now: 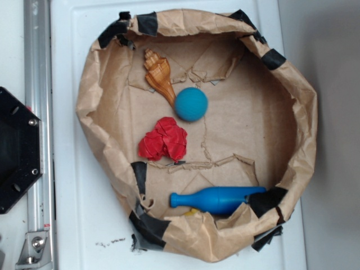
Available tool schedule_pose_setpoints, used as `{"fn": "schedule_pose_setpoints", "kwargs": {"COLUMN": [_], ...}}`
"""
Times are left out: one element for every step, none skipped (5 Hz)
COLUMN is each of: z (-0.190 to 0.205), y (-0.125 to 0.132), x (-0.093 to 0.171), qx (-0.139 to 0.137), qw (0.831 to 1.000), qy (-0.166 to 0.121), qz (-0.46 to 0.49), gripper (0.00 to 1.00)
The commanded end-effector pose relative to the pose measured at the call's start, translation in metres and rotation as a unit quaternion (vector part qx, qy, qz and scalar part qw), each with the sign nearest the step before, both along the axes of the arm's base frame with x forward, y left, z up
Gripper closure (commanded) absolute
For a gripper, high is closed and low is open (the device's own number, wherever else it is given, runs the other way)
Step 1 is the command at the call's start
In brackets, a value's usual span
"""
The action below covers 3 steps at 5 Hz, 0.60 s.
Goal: Grab the shell.
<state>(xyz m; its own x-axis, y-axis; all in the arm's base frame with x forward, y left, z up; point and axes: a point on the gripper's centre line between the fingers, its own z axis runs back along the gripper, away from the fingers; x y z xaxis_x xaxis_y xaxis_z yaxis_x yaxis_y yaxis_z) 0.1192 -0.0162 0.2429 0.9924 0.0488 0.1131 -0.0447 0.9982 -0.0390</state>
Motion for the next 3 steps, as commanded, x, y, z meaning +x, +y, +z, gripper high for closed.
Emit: {"fn": "schedule_pose_setpoints", "kwargs": {"z": [0.0,-0.018,-0.036], "y": [0.0,0.024,0.044], "x": [0.0,0.037,0.064], "qx": [0.0,0.026,0.032], "qw": [1.0,0.999,0.998], "qy": [0.0,-0.015,0.022], "qz": [0.0,-0.045,-0.059], "gripper": [0.0,0.0,0.0]}}
